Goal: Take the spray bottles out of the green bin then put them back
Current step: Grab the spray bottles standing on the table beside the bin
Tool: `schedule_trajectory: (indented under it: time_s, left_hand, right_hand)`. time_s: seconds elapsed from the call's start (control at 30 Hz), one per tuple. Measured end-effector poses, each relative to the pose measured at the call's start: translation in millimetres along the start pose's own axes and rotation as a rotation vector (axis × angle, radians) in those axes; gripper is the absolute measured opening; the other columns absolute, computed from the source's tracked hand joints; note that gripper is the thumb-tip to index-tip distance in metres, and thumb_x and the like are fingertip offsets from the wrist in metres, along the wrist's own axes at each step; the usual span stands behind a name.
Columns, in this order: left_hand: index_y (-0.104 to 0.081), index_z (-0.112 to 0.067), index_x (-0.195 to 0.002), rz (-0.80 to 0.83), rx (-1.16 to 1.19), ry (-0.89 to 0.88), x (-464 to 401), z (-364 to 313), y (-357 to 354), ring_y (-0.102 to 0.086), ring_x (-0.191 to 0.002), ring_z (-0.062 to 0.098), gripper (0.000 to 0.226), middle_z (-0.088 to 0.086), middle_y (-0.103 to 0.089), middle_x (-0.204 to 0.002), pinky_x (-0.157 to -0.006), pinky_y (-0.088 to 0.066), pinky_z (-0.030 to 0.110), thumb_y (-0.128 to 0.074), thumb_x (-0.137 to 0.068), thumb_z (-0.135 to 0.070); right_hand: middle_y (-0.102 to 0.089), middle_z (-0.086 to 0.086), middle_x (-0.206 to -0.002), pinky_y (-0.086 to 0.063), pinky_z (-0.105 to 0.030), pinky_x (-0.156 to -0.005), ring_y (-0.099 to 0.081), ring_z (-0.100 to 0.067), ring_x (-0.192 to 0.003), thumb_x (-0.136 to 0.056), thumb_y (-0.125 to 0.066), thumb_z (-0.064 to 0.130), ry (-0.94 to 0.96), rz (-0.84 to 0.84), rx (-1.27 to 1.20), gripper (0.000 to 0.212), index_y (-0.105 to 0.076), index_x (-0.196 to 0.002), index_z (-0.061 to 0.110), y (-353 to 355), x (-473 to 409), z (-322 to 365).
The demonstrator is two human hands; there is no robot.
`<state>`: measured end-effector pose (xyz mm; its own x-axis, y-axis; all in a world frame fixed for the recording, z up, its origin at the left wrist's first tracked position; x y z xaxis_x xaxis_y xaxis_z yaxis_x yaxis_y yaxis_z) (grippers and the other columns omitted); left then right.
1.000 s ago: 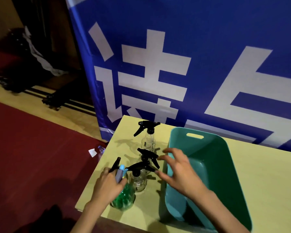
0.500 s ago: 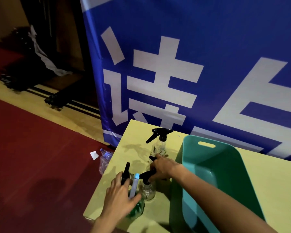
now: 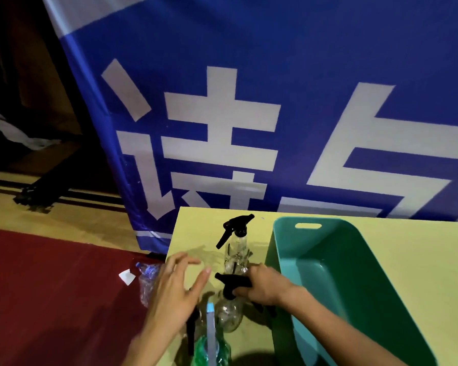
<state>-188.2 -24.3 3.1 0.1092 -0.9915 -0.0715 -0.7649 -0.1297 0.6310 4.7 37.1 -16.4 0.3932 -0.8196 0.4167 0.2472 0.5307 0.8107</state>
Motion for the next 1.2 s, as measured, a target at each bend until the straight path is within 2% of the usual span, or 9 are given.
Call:
schedule_trajectory:
  time_s: [0.1, 0.23, 0.37, 0.5, 0.6, 0.73, 0.9, 1.0, 1.2]
  left_hand:
    - [-0.049, -0.022, -0.120, 0.003, 0.040, -0.117, -49, -26, 0, -0.044, -0.122, 0.016, 0.053, 0.000, -0.048, -0.131, -0.102, -0.039, 0.040, -0.059, -0.077, -0.051]
    - [-0.035, -0.024, -0.134, 0.233, -0.099, -0.147, -109, -54, -29, -0.046, -0.124, 0.023, 0.065, 0.004, -0.046, -0.139, -0.097, -0.044, 0.043, -0.064, -0.079, -0.044]
    - [-0.055, -0.023, -0.118, 0.306, -0.258, -0.220, -132, -63, -55, -0.063, -0.095, 0.030, 0.030, 0.011, -0.069, -0.111, -0.077, -0.051, 0.038, -0.057, -0.088, -0.027]
    - [-0.063, -0.019, -0.112, 0.226, -0.288, -0.254, -132, -72, -44, -0.064, -0.094, 0.031, 0.024, 0.012, -0.072, -0.105, -0.079, -0.052, 0.040, -0.057, -0.089, -0.018]
    - [-0.065, -0.019, -0.109, 0.106, -0.244, -0.297, -130, -96, -20, -0.064, -0.098, 0.031, 0.022, 0.012, -0.072, -0.106, -0.083, -0.053, 0.044, -0.057, -0.089, -0.018]
    - [-0.064, -0.023, -0.111, -0.063, -0.152, -0.446, -117, -153, 11, -0.065, -0.097, 0.028, 0.024, 0.009, -0.073, -0.105, -0.086, -0.053, 0.045, -0.059, -0.087, -0.020]
    - [-0.062, -0.024, -0.113, -0.141, -0.142, -0.616, -91, -215, 1, -0.066, -0.094, 0.025, 0.026, 0.006, -0.074, -0.103, -0.083, -0.053, 0.041, -0.058, -0.088, -0.021]
    - [-0.063, -0.025, -0.111, -0.077, -0.127, -0.636, -82, -228, -30, -0.067, -0.089, 0.020, 0.025, 0.002, -0.074, -0.102, -0.075, -0.051, 0.031, -0.059, -0.087, -0.021]
    - [-0.062, -0.025, -0.113, 0.229, -0.322, -0.473, -71, -198, -119, -0.066, -0.098, 0.025, 0.025, 0.004, -0.073, -0.108, -0.085, -0.053, 0.041, -0.057, -0.088, -0.023]
  right_hand:
    - [-0.060, -0.009, -0.087, -0.051, -0.034, -0.071, -0.062, -0.026, -0.077, -0.087, -0.059, 0.040, 0.012, -0.144, -0.044, 0.032, -0.064, -0.100, 0.011, 19, 20, 7]
    - [-0.056, -0.006, -0.097, -0.048, -0.033, -0.074, -0.061, -0.028, -0.087, -0.086, -0.062, 0.039, 0.020, -0.287, -0.159, 0.031, -0.068, -0.097, 0.011, 50, 55, 8]
    - [-0.056, 0.010, -0.094, -0.039, -0.017, -0.069, -0.054, 0.005, -0.076, -0.085, -0.064, 0.037, 0.107, -0.327, -0.308, 0.024, -0.069, -0.086, 0.013, 83, 93, -2]
    - [-0.059, 0.000, -0.102, -0.054, -0.040, -0.066, -0.064, -0.022, -0.079, -0.084, -0.067, 0.031, 0.157, -0.398, -0.403, 0.016, -0.068, -0.076, 0.018, 118, 127, -17]
    - [-0.060, 0.000, -0.105, -0.053, -0.044, -0.069, -0.064, -0.028, -0.082, -0.084, -0.068, 0.029, 0.171, -0.435, -0.377, 0.015, -0.068, -0.077, 0.016, 138, 142, -42]
    - [-0.059, 0.003, -0.108, -0.050, -0.031, -0.074, -0.062, -0.021, -0.088, -0.082, -0.070, 0.027, 0.170, -0.365, -0.271, 0.005, -0.070, -0.080, 0.022, 151, 150, -81]
    - [-0.055, -0.002, -0.119, -0.048, -0.031, -0.085, -0.060, -0.025, -0.101, -0.080, -0.069, 0.030, 0.206, -0.173, 0.098, 0.020, -0.071, -0.091, 0.014, 133, 132, -115]
    - [-0.056, -0.003, -0.123, -0.050, -0.031, -0.084, -0.062, -0.028, -0.102, -0.079, -0.068, 0.034, 0.253, -0.060, 0.200, 0.023, -0.067, -0.084, 0.011, 104, 119, -124]
    - [-0.057, -0.004, -0.126, -0.054, -0.036, -0.087, -0.061, -0.029, -0.103, -0.079, -0.067, 0.038, 0.420, 0.118, 0.219, 0.027, -0.068, -0.086, 0.012, 51, 101, -131]
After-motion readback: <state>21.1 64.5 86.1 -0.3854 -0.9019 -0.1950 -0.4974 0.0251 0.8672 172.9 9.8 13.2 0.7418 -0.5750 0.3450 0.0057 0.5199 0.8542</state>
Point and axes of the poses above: each hand's wrist, its own x-axis away from the middle knuckle, its own y-axis out of the back of the hand, z = x × y, the point moved 1 cm from there along -x, towards the middle knuckle
